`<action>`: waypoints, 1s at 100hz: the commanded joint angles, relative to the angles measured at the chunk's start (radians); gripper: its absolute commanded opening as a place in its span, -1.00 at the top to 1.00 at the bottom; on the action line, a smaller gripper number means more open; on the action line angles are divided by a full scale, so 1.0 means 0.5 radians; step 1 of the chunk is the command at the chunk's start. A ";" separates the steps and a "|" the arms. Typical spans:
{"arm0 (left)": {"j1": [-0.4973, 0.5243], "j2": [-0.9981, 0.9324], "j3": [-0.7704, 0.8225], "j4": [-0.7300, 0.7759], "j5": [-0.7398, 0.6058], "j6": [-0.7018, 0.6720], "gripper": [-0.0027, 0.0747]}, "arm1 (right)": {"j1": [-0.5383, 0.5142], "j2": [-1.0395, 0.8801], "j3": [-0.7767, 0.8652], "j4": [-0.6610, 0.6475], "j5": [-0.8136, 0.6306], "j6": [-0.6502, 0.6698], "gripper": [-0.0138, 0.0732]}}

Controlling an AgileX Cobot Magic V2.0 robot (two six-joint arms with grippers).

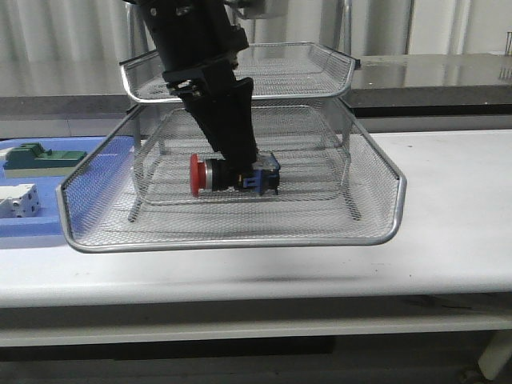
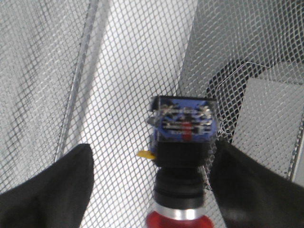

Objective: Place button on rack with both arms
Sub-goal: 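Lower the red button into the middle mesh tray and open the left gripper, then raise the left gripper up away from the tray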

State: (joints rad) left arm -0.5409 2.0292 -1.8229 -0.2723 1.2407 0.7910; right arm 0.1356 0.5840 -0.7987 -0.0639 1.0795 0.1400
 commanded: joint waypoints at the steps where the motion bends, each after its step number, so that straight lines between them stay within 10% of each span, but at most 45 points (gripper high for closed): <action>1: -0.011 -0.115 -0.051 -0.052 0.040 -0.016 -0.41 | -0.014 0.006 -0.069 -0.022 -0.094 -0.014 0.84; 100: 0.119 -0.604 -0.184 -0.143 0.066 -0.393 -0.40 | -0.014 0.006 -0.069 -0.022 -0.094 -0.014 0.84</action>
State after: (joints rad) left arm -0.5085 1.8260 -1.8808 -0.3195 1.2487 0.6246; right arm 0.1356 0.5840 -0.7987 -0.0639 1.0811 0.1400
